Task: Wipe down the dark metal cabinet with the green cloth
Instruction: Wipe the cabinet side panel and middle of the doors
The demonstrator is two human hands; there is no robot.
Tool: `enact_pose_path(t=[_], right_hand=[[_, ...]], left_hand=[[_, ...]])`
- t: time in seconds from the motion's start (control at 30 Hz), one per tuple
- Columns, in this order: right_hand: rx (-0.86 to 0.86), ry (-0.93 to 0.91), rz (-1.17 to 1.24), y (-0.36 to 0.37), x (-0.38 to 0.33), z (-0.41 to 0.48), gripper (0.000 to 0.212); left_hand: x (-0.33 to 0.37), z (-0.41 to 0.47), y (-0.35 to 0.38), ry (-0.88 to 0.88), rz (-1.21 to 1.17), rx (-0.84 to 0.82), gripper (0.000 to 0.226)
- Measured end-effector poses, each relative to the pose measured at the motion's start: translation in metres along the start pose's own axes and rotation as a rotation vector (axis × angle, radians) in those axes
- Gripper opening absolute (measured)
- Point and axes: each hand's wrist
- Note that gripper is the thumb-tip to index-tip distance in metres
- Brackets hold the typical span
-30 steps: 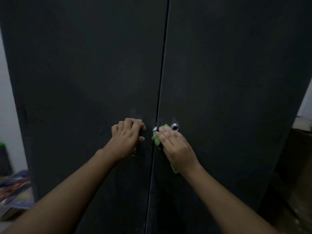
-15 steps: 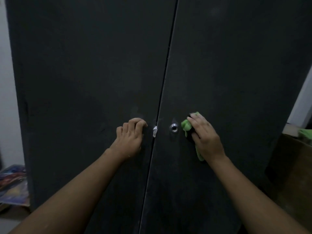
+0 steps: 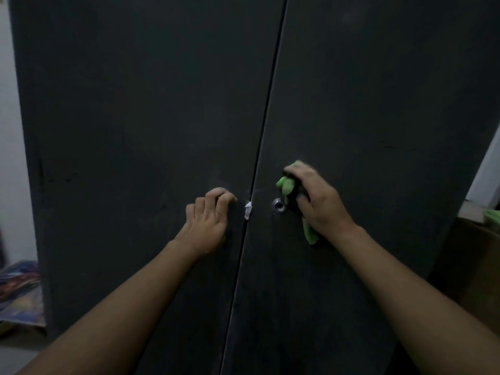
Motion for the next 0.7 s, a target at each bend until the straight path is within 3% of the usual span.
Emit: enact_pose_path(t=[0.1, 0.2, 0.37, 0.53, 0.7], right_hand=[[-0.181, -0.099, 0.022, 0.011, -0.007, -0.008, 0.058], [-0.148, -0.066, 0.002, 0.011, 0.0, -0.014, 0.061], [-0.055, -0.025, -0.012, 0.023, 0.015, -0.061, 0.041], [-0.27, -0.146, -0.058, 0.052, 0.025, -0.106, 0.07], [-0.115, -0.213, -0.083, 0.061, -0.001, -0.074, 0.041]], left_hand=[[-0.001, 0.0, 0.0, 0.011, 0.007, 0.002, 0.055], [0.0, 0.0, -0.001, 0.004, -0.001, -0.001, 0.052], [0.002, 0.0, 0.001, -0.005, 0.003, 0.016, 0.049], [0.001, 0.0, 0.003, -0.009, 0.017, 0.028, 0.053], [0.0, 0.0, 0.005, -0.013, 0.032, 0.041, 0.05]])
Point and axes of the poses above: each hand's wrist, its own z-axis towards the middle knuckle, its own y-axis out of the palm, x = y × z, and after that the axes turned 5 degrees about -x, right-handed
